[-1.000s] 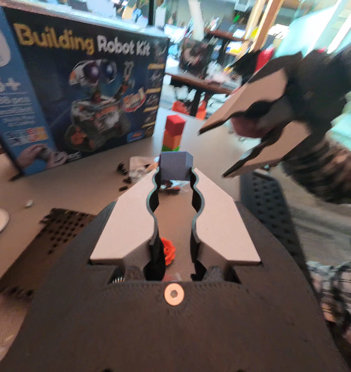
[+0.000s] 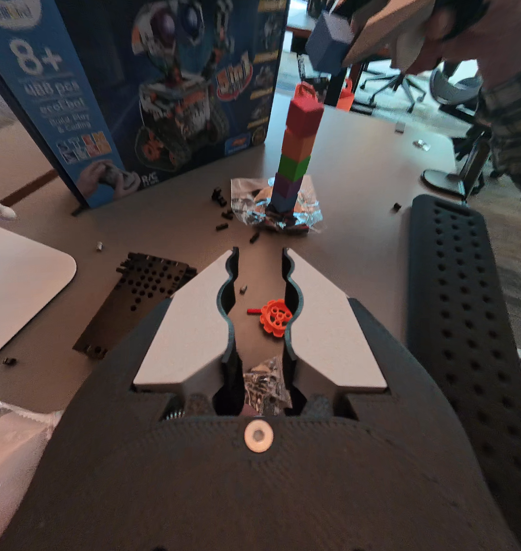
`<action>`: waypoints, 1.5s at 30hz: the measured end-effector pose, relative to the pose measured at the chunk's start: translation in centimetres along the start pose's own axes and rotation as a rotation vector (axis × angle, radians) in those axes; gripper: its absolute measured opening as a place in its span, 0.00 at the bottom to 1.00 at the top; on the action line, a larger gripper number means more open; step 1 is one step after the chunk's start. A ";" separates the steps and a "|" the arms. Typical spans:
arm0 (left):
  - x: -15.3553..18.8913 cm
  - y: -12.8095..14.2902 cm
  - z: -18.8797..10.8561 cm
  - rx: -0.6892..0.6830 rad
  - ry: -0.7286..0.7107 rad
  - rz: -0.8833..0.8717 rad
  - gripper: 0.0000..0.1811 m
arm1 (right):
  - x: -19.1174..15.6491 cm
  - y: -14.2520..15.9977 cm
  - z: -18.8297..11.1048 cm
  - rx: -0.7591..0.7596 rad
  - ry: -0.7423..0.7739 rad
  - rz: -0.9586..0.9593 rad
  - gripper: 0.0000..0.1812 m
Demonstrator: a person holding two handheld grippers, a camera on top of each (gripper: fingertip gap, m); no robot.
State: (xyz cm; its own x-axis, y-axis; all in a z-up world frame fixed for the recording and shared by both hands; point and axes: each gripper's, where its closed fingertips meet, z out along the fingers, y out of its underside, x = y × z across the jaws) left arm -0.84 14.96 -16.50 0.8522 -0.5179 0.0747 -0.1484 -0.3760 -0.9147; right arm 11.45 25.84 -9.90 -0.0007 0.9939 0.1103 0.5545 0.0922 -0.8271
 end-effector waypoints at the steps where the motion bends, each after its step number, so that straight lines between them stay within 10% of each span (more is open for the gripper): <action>1: -0.1 0.6 0.1 -0.031 -0.003 0.006 0.15 | 0.0 0.2 0.3 -0.002 -0.010 0.011 0.17; 45: -3.6 9.0 -1.3 -0.467 -0.157 0.123 0.24 | 1.0 -0.1 -0.7 0.065 0.063 0.043 0.22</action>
State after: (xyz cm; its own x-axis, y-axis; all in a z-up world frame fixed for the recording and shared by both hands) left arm -5.87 12.41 -24.49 0.8741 -0.4716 -0.1162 -0.4305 -0.6417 -0.6348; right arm 12.01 26.75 -9.30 0.0760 0.9914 0.1066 0.4974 0.0550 -0.8658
